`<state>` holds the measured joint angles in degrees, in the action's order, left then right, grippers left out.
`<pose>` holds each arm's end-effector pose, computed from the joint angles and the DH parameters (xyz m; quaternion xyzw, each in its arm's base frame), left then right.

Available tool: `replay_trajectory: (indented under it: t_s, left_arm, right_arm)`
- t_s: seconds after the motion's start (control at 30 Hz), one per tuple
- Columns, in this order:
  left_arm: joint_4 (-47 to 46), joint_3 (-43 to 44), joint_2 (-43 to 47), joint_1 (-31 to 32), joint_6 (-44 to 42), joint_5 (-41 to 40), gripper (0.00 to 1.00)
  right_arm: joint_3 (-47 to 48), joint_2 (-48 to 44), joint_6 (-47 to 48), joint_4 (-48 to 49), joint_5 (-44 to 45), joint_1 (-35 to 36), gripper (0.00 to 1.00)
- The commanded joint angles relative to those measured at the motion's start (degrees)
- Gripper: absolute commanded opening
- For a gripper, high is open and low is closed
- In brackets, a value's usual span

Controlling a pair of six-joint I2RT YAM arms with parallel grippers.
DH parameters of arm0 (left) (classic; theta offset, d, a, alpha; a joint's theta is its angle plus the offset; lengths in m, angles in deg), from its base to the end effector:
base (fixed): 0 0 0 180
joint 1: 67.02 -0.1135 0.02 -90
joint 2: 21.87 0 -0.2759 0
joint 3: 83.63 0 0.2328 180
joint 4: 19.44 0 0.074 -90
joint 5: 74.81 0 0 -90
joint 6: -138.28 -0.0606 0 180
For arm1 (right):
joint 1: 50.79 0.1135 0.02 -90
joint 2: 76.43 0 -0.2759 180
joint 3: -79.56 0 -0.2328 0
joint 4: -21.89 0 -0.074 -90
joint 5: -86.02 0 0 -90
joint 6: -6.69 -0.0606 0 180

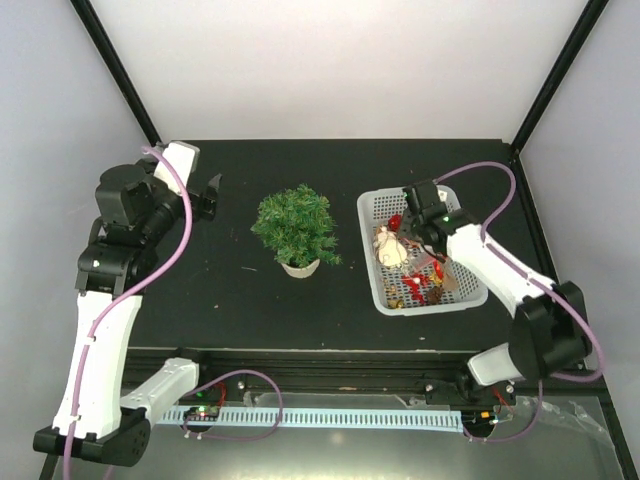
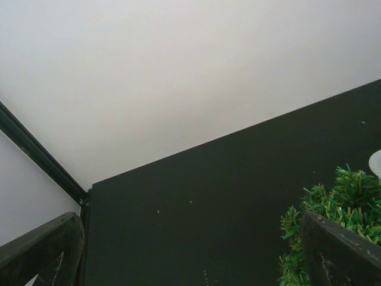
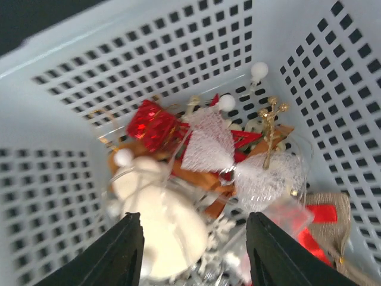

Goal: Decorate the small christmas tree

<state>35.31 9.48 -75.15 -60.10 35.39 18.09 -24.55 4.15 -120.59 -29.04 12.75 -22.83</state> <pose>0.1622 -0.0228 0.4491 0.1515 0.7782 0.0117 0.6093 0.2568 0.1165 0.2577 0.1196 0.9385 0.0406 0.3212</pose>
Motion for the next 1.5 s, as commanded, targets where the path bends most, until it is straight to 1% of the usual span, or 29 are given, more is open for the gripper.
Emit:
replay_trajectory:
  t_s: [0.0,0.1,0.33,0.47,0.63,0.93,1.1,1.23,1.4,1.47]
  left_arm:
    - [0.49,2.21,-1.40,-0.44,0.47,2.83,0.99]
    - [0.54,2.51,-1.75,-0.46,-0.46,3.85,0.99]
    - [0.86,1.80,-2.94,-0.49,-0.59,5.62,0.99]
    - [0.79,1.66,-3.14,-0.54,-0.22,5.85,0.99]
    - [0.94,1.56,-3.06,-0.54,-0.03,6.33,0.99]
    - [0.84,1.02,-2.47,-0.53,-0.04,6.50,0.99]
    - [0.85,0.80,-2.29,-0.51,0.05,6.57,0.99]
    - [0.88,0.83,-2.01,-0.56,0.03,6.51,0.99]
    - [0.96,0.68,-1.92,-0.50,-0.17,6.66,0.99]
    - [0.90,0.79,-1.92,-0.52,-0.21,7.12,0.99]
  right_arm:
    - [2.07,8.48,1.29,4.45,-10.35,-6.07,0.48]
    - [3.24,13.12,2.15,6.92,-13.60,-6.98,0.47]
    - [5.13,18.59,2.56,8.76,-15.08,-7.40,0.46]
    - [5.76,20.74,2.65,8.87,-15.18,-7.40,0.43]
    - [5.35,21.46,2.65,9.11,-15.25,-7.42,0.35]
    - [2.51,19.57,2.65,9.36,-14.88,-7.40,0.32]
    - [1.75,20.48,2.65,9.88,-14.96,-7.40,0.29]
    - [1.55,20.86,2.27,10.48,-15.26,-7.37,0.21]
    - [1.69,19.11,2.29,10.27,-14.77,-7.39,0.11]
    - [1.88,18.46,2.53,9.86,-14.27,-7.40,0.05]
